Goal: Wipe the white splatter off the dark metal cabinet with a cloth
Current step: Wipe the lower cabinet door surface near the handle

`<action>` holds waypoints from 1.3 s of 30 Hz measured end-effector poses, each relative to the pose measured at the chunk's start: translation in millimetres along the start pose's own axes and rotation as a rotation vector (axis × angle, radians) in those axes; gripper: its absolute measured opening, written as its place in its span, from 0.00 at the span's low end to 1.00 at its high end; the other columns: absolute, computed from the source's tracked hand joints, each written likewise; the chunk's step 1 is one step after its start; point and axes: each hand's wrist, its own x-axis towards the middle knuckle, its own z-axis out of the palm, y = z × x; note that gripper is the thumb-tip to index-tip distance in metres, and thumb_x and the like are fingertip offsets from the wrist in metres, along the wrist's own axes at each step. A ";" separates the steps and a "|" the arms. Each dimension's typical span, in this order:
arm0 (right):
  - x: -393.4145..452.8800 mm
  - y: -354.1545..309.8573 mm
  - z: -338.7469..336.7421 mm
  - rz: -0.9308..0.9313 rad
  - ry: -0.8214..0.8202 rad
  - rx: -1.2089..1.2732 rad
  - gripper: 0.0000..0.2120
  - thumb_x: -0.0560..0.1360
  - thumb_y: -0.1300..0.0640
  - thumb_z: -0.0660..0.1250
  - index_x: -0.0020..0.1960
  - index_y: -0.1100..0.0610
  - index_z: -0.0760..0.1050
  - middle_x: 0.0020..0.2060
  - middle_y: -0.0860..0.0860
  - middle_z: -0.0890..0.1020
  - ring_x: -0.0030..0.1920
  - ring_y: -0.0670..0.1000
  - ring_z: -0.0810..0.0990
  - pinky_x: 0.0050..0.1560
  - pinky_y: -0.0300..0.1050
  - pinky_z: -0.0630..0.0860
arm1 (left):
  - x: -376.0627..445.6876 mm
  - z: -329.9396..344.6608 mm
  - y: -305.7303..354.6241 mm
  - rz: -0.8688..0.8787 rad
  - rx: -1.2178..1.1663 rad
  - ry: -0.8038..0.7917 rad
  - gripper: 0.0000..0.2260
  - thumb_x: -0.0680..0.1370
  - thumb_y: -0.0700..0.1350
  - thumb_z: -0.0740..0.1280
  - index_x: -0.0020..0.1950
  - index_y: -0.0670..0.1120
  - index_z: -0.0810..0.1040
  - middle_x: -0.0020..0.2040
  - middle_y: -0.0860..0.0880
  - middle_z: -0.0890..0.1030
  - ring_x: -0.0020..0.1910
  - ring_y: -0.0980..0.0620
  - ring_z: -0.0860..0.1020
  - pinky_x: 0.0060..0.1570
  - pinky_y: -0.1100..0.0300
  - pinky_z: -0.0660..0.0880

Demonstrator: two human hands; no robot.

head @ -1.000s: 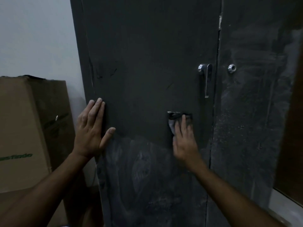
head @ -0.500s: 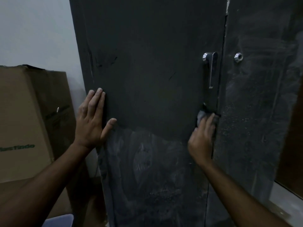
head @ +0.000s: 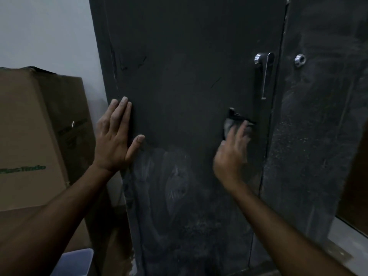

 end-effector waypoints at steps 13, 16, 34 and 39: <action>-31.6 89.0 -39.5 -0.007 -0.041 -0.186 0.31 0.73 0.72 0.65 0.76 0.60 0.69 0.81 0.58 0.60 0.61 0.65 0.70 0.54 0.61 0.76 | -2.1 -3.9 2.7 0.002 0.023 -0.025 0.31 0.86 0.57 0.57 0.83 0.39 0.60 0.83 0.39 0.60 0.83 0.42 0.54 0.79 0.39 0.59; -21.2 62.2 -31.0 0.057 0.027 0.009 0.28 0.74 0.74 0.63 0.73 0.60 0.74 0.77 0.60 0.65 0.62 0.66 0.69 0.55 0.59 0.77 | -13.5 -15.2 9.0 -0.030 0.001 -0.005 0.27 0.86 0.51 0.59 0.82 0.39 0.62 0.82 0.38 0.62 0.82 0.40 0.59 0.80 0.40 0.58; 29.5 -109.8 -1.9 -0.605 0.008 0.193 0.29 0.70 0.58 0.66 0.72 0.56 0.72 0.62 0.56 0.71 0.56 0.62 0.74 0.53 0.58 0.74 | -40.8 -49.8 -15.2 -1.141 -0.695 -0.215 0.46 0.64 0.63 0.82 0.77 0.54 0.67 0.71 0.48 0.72 0.66 0.48 0.75 0.63 0.44 0.79; -14.4 -145.8 34.9 -0.806 -0.008 0.190 0.29 0.71 0.54 0.66 0.72 0.54 0.75 0.64 0.54 0.68 0.56 0.60 0.70 0.53 0.56 0.71 | -46.5 -49.2 -11.1 -1.109 -0.688 -0.166 0.37 0.65 0.62 0.80 0.68 0.49 0.74 0.60 0.48 0.78 0.58 0.48 0.79 0.55 0.50 0.81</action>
